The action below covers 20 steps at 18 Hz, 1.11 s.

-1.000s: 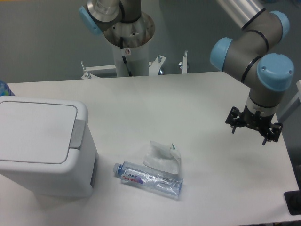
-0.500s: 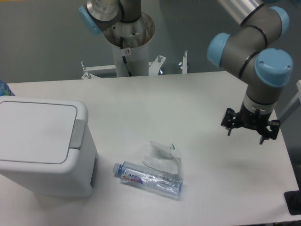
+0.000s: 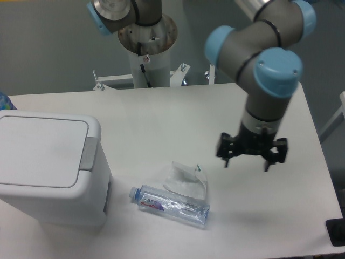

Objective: Open the trash can
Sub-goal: 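Move the gripper across the table toward the white trash can lid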

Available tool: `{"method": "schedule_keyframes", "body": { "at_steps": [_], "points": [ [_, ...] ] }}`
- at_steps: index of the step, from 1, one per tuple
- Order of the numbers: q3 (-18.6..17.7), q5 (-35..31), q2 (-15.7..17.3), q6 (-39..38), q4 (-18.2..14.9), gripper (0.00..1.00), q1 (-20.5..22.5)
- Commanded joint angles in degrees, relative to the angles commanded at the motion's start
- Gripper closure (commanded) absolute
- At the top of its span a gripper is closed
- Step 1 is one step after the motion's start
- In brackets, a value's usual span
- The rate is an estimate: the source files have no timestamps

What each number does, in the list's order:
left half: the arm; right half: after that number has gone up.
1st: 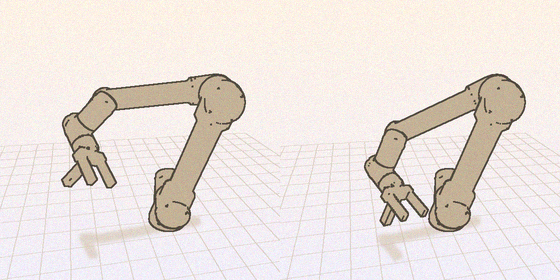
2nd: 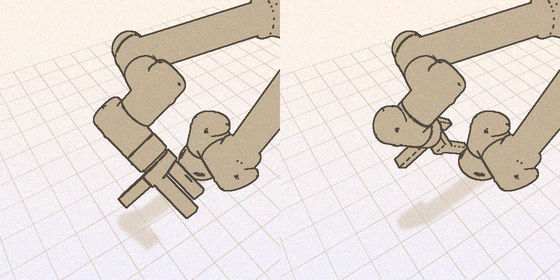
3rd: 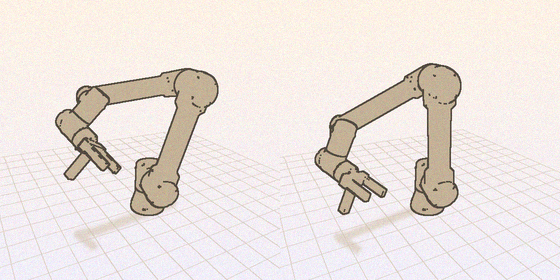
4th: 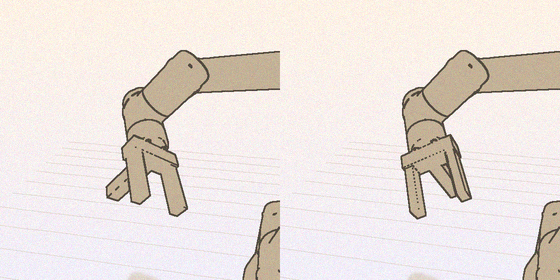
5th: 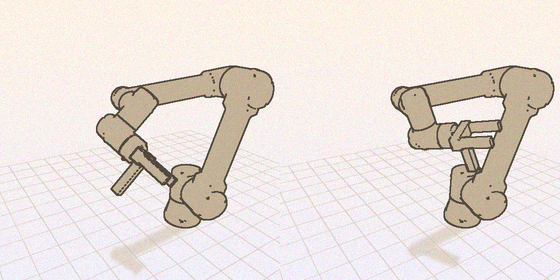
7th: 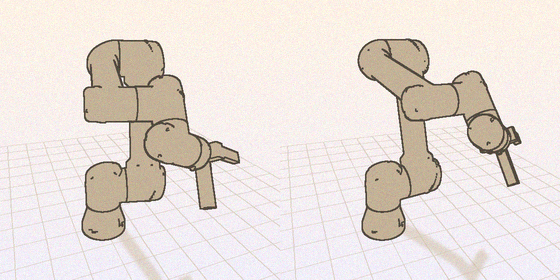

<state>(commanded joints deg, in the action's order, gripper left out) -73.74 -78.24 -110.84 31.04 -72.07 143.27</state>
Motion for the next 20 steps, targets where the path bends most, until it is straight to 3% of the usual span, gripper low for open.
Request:
{"method": "schedule_keyframes", "body": {
  "at_steps": [9, 15, 20],
  "points": [
    [-0.6, 11.7, 3.9, -10.9, 0.5, 0.00, -4.7],
    [-3.8, 11.7, 6.9, -12.1, 0.9, 0.00, -10.0],
    [-5.3, 11.9, 7.7, -12.2, 1.0, 0.00, -11.8]
  ]
}}
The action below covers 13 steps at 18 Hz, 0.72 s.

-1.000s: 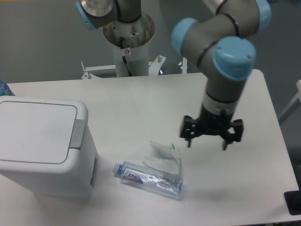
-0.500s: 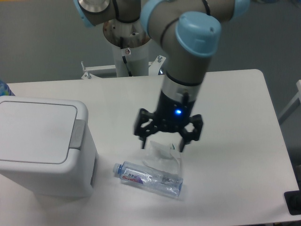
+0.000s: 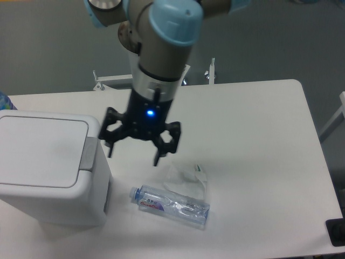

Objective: Open the trash can
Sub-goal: 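Move the gripper across the table toward the white trash can lid, then lower the gripper onto the trash can lid edge and press it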

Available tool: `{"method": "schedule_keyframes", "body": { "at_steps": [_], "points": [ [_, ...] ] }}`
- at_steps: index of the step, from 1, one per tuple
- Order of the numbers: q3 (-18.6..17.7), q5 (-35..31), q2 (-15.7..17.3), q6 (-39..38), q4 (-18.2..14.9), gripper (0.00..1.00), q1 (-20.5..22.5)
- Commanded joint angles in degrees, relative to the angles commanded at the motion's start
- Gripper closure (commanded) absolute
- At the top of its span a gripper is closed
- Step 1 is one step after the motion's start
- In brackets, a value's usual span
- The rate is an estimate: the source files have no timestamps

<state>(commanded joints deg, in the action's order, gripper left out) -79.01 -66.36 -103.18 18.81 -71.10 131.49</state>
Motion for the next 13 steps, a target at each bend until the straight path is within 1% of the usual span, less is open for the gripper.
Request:
{"method": "schedule_keyframes", "body": {
  "at_steps": [3, 10, 13],
  "points": [
    [-0.9, -0.1, 0.1, 0.0, 0.1, 0.00, 0.0],
    [-1.0, 0.0, -0.8, -1.1, 0.3, 0.00, -0.4],
    [-1.1, 0.0, -1.0, -1.1, 1.3, 0.00, -0.5]
  ]
}}
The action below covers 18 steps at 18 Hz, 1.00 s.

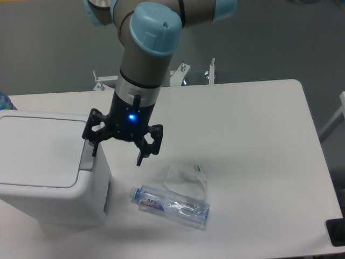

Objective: Open the trash can
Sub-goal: 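Lower the gripper onto the trash can lid edge and press it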

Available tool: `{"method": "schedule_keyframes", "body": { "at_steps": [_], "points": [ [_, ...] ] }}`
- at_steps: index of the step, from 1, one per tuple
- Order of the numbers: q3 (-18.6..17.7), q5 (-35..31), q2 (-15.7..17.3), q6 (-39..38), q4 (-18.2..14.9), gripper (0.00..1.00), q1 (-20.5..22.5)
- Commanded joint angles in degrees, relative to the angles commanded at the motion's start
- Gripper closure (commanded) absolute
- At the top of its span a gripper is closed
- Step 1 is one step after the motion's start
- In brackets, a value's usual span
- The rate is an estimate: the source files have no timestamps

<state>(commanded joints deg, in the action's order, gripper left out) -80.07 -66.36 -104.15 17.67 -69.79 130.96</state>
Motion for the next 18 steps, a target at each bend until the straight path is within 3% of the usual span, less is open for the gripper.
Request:
{"method": "schedule_keyframes", "body": {
  "at_steps": [18],
  "points": [
    [-0.1, -0.2, -0.8, -1.2, 0.6, 0.00, -0.7]
  ]
}}
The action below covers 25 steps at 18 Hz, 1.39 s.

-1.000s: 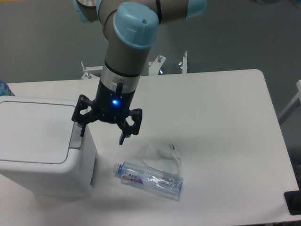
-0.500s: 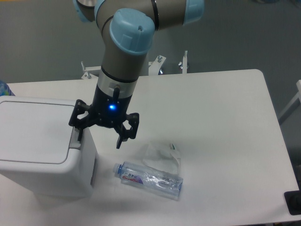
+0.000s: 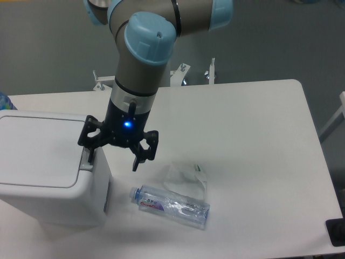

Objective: Open the trash can
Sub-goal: 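Lower the gripper onto the trash can lid edge and press it, then lift the gripper away from the opened trash can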

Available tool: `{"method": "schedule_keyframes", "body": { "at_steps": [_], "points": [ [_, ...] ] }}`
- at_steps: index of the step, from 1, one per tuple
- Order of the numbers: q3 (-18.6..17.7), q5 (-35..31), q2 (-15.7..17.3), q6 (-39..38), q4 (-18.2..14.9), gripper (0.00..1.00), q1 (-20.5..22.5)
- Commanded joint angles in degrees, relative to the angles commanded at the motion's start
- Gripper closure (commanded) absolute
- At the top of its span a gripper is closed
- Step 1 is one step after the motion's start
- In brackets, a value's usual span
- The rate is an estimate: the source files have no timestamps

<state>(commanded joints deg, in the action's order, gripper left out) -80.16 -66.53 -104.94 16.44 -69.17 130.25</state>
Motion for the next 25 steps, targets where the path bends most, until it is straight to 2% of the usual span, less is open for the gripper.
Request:
{"method": "schedule_keyframes", "body": {
  "at_steps": [10, 15, 20, 22, 25],
  "points": [
    [-0.4, 0.0, 0.1, -0.1, 0.0, 0.00, 0.0],
    [1.1, 0.0, 0.4, 0.2, 0.9, 0.00, 0.7],
    [1.2, -0.1, 0.3, 2.1, 5.1, 0.00, 8.4],
    [0.7, -0.4, -0.4, 6.5, 6.5, 0.00, 11.1],
    [0.5, -1.4, -2.5, 12.7, 6.8, 0.00, 15.9]
  ]
}}
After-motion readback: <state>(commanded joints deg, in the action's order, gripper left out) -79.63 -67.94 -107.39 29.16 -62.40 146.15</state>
